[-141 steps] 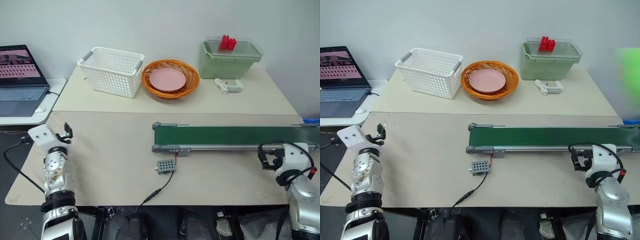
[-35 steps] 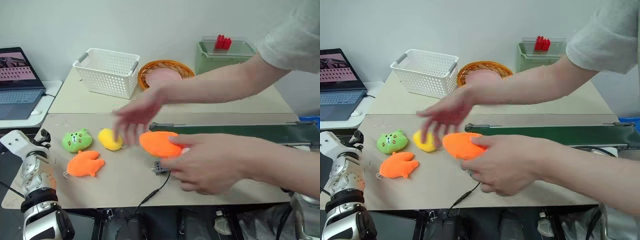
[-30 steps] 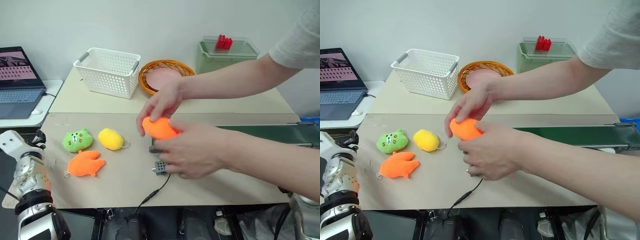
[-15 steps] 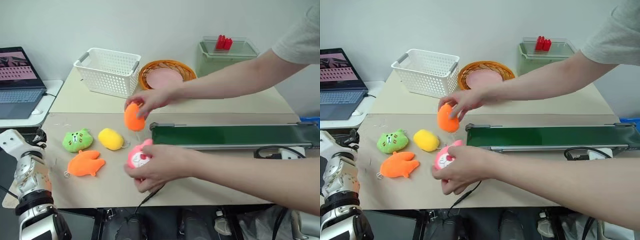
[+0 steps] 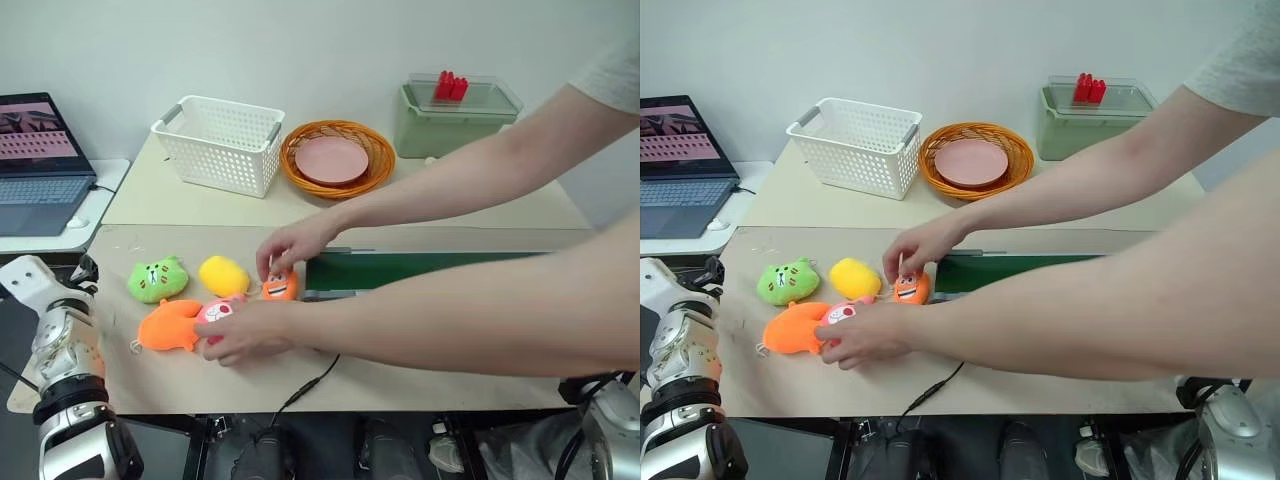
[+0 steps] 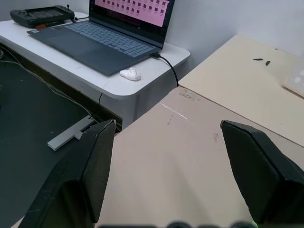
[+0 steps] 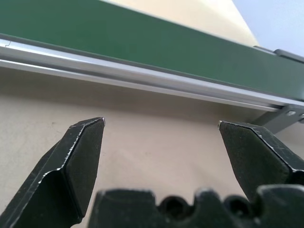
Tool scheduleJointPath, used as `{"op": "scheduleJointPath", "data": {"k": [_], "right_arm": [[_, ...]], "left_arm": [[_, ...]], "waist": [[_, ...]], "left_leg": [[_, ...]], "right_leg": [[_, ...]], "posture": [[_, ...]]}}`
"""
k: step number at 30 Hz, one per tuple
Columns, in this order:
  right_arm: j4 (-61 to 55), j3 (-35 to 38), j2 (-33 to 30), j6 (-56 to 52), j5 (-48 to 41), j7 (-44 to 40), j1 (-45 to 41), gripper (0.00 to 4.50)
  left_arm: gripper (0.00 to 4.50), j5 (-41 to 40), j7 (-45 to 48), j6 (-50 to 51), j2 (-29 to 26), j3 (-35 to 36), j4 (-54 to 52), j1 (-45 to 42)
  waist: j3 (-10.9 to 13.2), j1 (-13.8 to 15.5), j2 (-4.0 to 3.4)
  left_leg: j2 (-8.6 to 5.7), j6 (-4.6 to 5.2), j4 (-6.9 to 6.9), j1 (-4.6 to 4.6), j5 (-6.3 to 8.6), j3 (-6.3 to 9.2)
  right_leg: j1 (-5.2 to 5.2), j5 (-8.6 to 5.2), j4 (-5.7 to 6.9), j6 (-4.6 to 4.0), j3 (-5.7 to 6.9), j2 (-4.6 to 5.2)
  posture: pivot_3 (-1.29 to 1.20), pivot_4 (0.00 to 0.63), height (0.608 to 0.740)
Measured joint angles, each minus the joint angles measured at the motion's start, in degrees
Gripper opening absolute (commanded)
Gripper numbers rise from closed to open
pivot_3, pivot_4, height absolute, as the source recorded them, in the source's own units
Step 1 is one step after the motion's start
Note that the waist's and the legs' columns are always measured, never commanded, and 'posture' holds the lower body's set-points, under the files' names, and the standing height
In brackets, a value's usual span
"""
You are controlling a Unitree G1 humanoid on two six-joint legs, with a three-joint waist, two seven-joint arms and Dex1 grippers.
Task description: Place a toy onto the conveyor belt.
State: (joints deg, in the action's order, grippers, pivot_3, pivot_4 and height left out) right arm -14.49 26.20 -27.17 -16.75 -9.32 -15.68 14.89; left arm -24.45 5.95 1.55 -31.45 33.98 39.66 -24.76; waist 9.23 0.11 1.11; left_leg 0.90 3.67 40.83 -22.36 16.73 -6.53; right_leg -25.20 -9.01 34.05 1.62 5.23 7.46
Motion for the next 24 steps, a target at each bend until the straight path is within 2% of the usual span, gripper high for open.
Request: {"op": "scheduleJointPath", "data": {"k": [2, 9, 24], "right_arm": [[-0.03, 0.33, 0.0, 0.0, -0.01, 0.0, 0.34, 4.5], [-0.02, 1.77, 0.14, 0.0, -0.08, 0.03, 1.24, 4.5], [1.3, 1.6, 1.32, 0.4, 0.01, 0.63, 0.74, 4.5]], "left_arm": [[3.76, 0.32, 0.32, -0.01, 0.06, -0.44, 0.22, -0.1], [3.76, 0.38, 0.31, -0.05, 0.48, -0.72, 1.81, -0.51], [3.76, 1.98, 0.28, -1.07, 1.49, -2.56, 5.0, -4.15]], "waist": [[0.0, -0.01, 0.0], [0.0, 0.01, 0.0], [0.0, 0.12, 0.0]], "left_leg": [[0.0, -0.21, 0.0, 0.0, -0.13, 0.0], [0.0, 0.07, 0.0, 0.01, 0.04, 0.0], [-0.01, -0.03, 0.0, -0.01, -0.02, -0.01]], "right_leg": [[0.0, 0.03, 0.0, -0.05, 0.0, 0.0], [0.01, -0.01, 0.0, 0.01, -0.01, 0.0], [0.01, 0.02, -0.01, -0.05, 0.0, 0.0]], "posture": [[0.0, 0.15, 0.74], [0.0, 0.15, 0.74], [0.0, 0.15, 0.74]]}}
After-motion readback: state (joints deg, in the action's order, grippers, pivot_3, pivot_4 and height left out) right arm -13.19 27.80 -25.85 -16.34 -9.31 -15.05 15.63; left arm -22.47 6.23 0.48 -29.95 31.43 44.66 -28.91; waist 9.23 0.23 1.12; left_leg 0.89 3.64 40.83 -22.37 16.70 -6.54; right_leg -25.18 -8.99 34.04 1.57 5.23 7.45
